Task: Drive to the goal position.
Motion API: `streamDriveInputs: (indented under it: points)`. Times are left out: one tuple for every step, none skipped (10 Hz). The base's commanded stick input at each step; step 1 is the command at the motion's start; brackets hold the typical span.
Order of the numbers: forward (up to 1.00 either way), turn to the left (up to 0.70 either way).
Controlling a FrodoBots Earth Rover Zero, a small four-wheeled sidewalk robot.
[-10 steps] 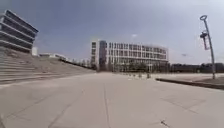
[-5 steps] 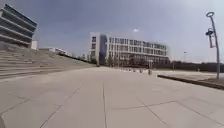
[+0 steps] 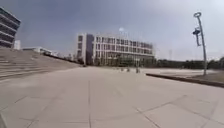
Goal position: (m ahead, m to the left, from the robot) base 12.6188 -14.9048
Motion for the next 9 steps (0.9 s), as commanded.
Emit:
streamDriveInputs:
  points:
    - [0.70,0.01]
    - [0.70,0.01]
    - [0.70,0.01]
    - [0.70,0.01]
    - [0.70,0.06]
    - [0.70,0.25]
    - [0.70,0.36]
    - [0.70,0.33]
    - [0.70,0.01]
